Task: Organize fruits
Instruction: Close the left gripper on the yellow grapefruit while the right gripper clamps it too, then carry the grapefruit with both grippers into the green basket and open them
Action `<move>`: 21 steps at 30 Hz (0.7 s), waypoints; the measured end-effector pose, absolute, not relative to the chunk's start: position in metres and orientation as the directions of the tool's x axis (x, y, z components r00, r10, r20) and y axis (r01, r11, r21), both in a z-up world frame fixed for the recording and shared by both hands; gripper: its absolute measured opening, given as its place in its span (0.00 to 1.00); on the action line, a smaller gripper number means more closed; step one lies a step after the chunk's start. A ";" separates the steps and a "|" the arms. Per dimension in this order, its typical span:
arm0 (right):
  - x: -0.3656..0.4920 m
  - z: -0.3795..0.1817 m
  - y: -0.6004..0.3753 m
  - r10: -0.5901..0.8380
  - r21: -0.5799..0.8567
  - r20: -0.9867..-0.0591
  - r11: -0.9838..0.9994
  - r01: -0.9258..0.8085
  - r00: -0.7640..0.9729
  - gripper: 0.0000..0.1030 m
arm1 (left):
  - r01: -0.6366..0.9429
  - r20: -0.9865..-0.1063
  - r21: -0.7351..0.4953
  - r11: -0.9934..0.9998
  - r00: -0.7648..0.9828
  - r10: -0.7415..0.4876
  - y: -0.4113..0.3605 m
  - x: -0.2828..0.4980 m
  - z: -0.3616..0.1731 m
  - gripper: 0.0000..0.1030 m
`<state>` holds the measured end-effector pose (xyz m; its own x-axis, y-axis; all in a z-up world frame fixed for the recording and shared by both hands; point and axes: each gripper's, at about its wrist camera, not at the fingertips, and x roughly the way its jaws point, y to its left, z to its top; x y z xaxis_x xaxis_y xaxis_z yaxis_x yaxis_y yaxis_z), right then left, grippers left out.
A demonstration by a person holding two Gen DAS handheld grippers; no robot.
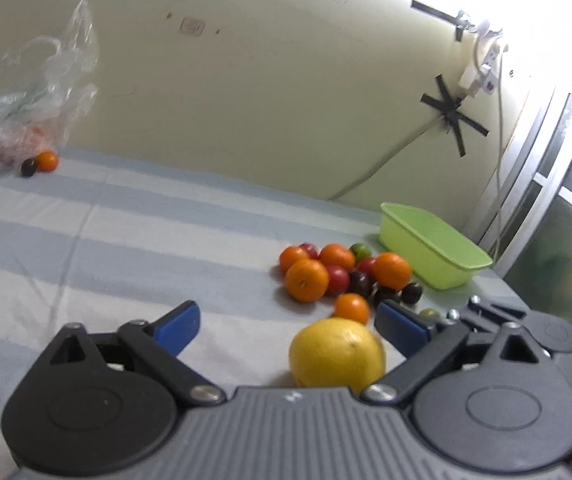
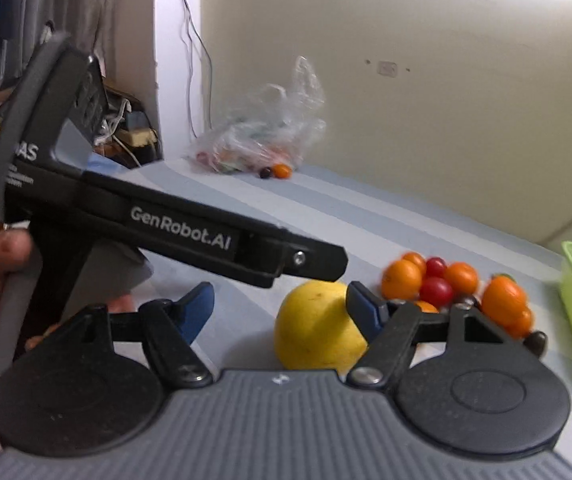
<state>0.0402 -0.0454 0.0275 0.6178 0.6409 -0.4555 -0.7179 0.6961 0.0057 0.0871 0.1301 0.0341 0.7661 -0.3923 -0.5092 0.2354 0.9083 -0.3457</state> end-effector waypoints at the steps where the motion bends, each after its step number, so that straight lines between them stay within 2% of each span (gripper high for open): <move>1: 0.048 0.022 -0.043 0.619 -0.002 -0.474 0.711 -0.704 0.626 0.76 | 0.236 -0.519 -0.348 0.907 0.757 -0.396 0.130 0.089 0.032 0.84; 3: 0.065 0.009 -0.042 0.604 0.047 -0.532 0.721 -0.691 0.594 0.76 | 0.244 -0.522 -0.358 0.901 0.748 -0.410 0.129 0.089 0.028 0.79; 5: 0.075 -0.004 -0.043 0.605 0.106 -0.572 0.724 -0.682 0.553 0.74 | 0.268 -0.513 -0.379 0.886 0.736 -0.442 0.127 0.089 0.028 0.64; 7: 0.078 -0.008 -0.042 0.594 0.115 -0.585 0.735 -0.668 0.552 0.62 | 0.284 -0.504 -0.396 0.873 0.728 -0.465 0.124 0.088 0.029 0.54; 8: 0.077 -0.006 -0.044 0.596 0.123 -0.583 0.736 -0.666 0.552 0.62 | 0.293 -0.504 -0.406 0.866 0.718 -0.480 0.122 0.089 0.030 0.50; 12: 0.073 -0.001 -0.057 0.594 0.141 -0.568 0.752 -0.643 0.570 0.61 | 0.317 -0.508 -0.380 0.869 0.714 -0.483 0.103 0.089 0.040 0.50; 16: 0.070 0.015 -0.088 0.564 0.119 -0.507 0.795 -0.595 0.652 0.61 | 0.379 -0.485 -0.335 0.863 0.716 -0.502 0.061 0.099 0.061 0.50; 21: 0.085 0.042 -0.148 0.441 0.045 -0.441 0.881 -0.471 0.782 0.61 | 0.502 -0.439 -0.292 0.814 0.686 -0.580 -0.022 0.140 0.087 0.50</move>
